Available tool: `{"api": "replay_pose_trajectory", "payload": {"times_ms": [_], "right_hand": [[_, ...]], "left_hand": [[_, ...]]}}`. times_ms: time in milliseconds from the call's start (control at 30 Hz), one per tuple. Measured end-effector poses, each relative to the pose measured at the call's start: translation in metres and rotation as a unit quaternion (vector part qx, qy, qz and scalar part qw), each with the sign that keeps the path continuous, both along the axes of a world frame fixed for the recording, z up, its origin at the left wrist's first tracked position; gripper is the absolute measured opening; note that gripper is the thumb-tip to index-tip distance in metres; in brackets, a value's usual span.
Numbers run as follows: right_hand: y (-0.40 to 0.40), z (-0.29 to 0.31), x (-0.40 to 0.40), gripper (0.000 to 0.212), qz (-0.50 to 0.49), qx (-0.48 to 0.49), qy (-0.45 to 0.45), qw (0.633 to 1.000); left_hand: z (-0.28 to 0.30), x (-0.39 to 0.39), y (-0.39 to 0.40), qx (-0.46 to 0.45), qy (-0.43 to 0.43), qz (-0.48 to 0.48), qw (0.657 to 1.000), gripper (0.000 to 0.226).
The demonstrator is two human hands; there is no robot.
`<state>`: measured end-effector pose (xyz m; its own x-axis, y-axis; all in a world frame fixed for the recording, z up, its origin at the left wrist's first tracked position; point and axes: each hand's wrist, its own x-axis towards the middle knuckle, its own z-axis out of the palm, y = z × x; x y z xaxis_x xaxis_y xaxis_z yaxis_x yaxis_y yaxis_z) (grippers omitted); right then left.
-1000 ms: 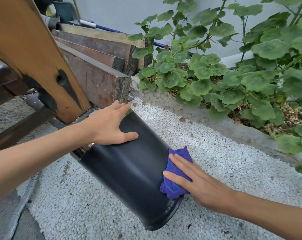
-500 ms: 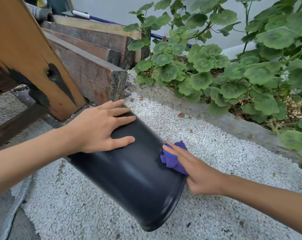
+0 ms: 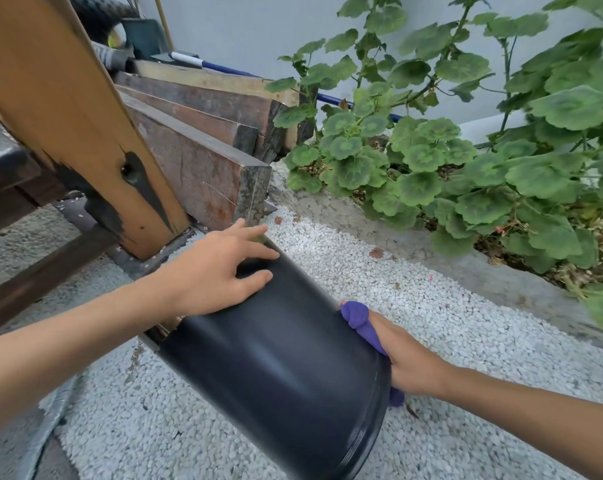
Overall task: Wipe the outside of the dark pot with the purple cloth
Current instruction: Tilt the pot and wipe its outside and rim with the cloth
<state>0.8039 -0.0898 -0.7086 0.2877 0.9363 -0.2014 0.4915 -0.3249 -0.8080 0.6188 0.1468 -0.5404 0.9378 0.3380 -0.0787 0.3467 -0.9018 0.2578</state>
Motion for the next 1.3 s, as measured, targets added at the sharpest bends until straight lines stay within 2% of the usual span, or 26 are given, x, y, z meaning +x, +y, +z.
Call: {"api": "replay_pose_trajectory", "payload": {"times_ms": [67,100,133,167,200,267,333,367,433,467,567,633,767,867,967,1133,1300], "right_hand": [[-0.005,0.0,-0.008,0.038,0.019,0.043,-0.028,0.998],[-0.008,0.005,-0.013,0.028,0.031,0.073,-0.076,0.994],[-0.009,0.011,-0.019,0.016,0.022,0.1,-0.083,0.991],[-0.007,0.018,-0.024,0.012,-0.017,0.106,-0.036,0.994],[-0.008,0.017,-0.024,0.018,-0.037,0.12,0.002,0.992],[-0.003,0.022,-0.024,0.023,-0.074,0.134,0.017,0.988],[-0.003,0.024,-0.015,0.023,-0.088,0.159,-0.067,0.981],[-0.008,0.024,-0.008,0.044,-0.074,0.173,-0.127,0.974],[-0.01,0.012,0.008,0.103,-0.034,0.155,-0.218,0.963],[-0.012,0.006,0.012,0.119,-0.032,0.143,-0.255,0.956],[-0.021,-0.006,0.002,0.135,-0.011,0.104,-0.347,0.932],[-0.03,-0.017,-0.004,0.136,0.012,0.079,-0.373,0.924],[-0.026,-0.011,-0.007,0.13,0.013,0.032,-0.404,0.914],[-0.024,-0.009,-0.006,0.124,0.015,0.009,-0.417,0.909],[-0.025,-0.011,-0.006,0.115,0.011,0.024,-0.435,0.9],[-0.023,-0.01,-0.012,0.129,0.032,0.028,-0.421,0.906],[-0.025,-0.01,-0.013,0.117,0.038,0.056,-0.435,0.898]], "left_hand": [[0.002,-0.004,-0.003,-0.056,-0.043,0.028,0.997,0.041],[0.003,-0.007,-0.005,-0.082,-0.064,0.035,0.994,0.042],[0.005,-0.01,-0.008,-0.103,-0.081,0.037,0.991,0.042],[0.008,-0.013,-0.011,-0.113,-0.094,0.035,0.989,0.042],[0.011,-0.014,-0.013,-0.115,-0.106,0.028,0.987,0.042],[0.021,-0.012,-0.015,-0.11,-0.13,0.009,0.985,0.042],[0.032,-0.007,-0.014,-0.089,-0.158,-0.017,0.983,0.04],[0.037,-0.004,-0.013,-0.07,-0.173,-0.032,0.982,0.04],[0.04,0.0,-0.012,-0.019,-0.201,-0.067,0.977,0.043],[0.036,0.0,-0.012,-0.003,-0.208,-0.086,0.974,0.047],[0.006,-0.01,-0.016,-0.019,-0.167,-0.107,0.98,0.063],[-0.018,-0.024,-0.02,-0.029,-0.128,-0.087,0.988,0.072],[-0.034,-0.035,-0.017,-0.015,-0.118,-0.04,0.992,0.079],[-0.031,-0.023,-0.013,0.048,-0.072,-0.058,0.995,0.078],[-0.028,-0.009,-0.009,0.113,-0.057,-0.076,0.989,0.073],[-0.027,0.029,0.002,0.176,-0.08,-0.128,0.973,0.065],[-0.024,0.051,0.004,0.211,-0.054,-0.114,0.969,0.065]]}}
